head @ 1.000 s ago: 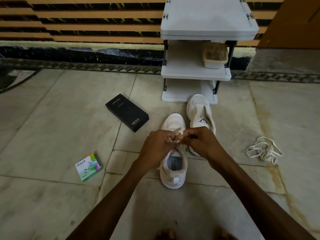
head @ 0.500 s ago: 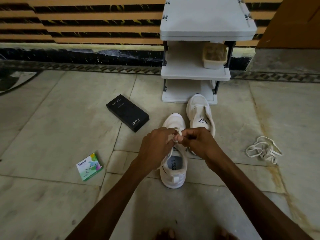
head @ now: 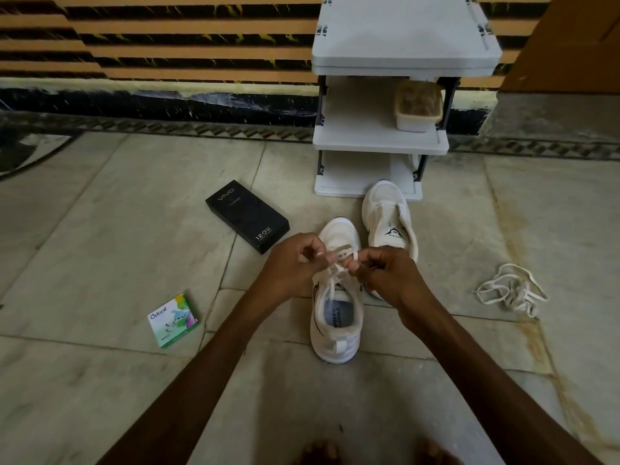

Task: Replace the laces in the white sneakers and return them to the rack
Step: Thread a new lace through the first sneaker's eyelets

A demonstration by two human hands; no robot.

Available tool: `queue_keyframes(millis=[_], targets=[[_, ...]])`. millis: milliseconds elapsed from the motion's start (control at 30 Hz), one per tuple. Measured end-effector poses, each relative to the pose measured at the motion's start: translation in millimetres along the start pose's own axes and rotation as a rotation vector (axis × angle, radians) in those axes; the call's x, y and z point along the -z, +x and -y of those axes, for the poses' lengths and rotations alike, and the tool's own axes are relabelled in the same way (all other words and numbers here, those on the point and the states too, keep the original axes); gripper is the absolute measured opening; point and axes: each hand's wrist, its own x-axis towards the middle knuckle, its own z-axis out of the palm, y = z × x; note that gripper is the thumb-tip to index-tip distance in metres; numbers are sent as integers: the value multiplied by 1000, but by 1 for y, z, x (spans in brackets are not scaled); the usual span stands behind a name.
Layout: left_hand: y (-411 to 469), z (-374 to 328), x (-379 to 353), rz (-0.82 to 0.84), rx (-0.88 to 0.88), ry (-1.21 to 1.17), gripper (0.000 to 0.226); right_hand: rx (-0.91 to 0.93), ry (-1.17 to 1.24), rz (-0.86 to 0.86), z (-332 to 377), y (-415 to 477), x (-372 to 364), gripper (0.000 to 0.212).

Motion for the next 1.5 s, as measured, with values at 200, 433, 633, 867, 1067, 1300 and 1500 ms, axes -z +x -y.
queue_keyframes(millis=[200,433,633,867,1067,1300,1500], targets=[[-3,-23,5,26,212,-365,20,-12,12,-9,6,-1,-4,15],[0,-11,10,-83,31,292,19,-38,-64,-88,4,-7,-1,16],[-12,0,13,-192,-36,999,24,113,-511,-232,-10,-10,0,21],[-21,16,14,-125,32,1126,27,47,-913,-278,-26,-14,-2,27],[-19,19,-5,30,-93,452,11,229,-824,-350,-20,-21,-7,27],[-13,17,-22,22,-20,333,11,289,-887,-49,-19,-18,-19,21],[-14,10,-20,90,36,247,5,219,-796,-51,-14,-10,-9,22]])
